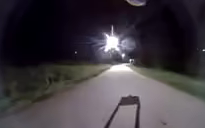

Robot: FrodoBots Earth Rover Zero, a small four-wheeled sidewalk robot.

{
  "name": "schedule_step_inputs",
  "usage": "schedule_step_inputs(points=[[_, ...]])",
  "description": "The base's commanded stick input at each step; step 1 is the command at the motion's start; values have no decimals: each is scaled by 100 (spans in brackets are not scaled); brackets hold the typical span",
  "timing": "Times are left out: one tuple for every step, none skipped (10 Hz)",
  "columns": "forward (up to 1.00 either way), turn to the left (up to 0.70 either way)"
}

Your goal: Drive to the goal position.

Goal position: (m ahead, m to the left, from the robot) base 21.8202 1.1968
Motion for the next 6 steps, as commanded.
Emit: schedule_step_inputs(points=[[70,0],[70,0],[70,0],[70,0],[70,0],[70,0]])
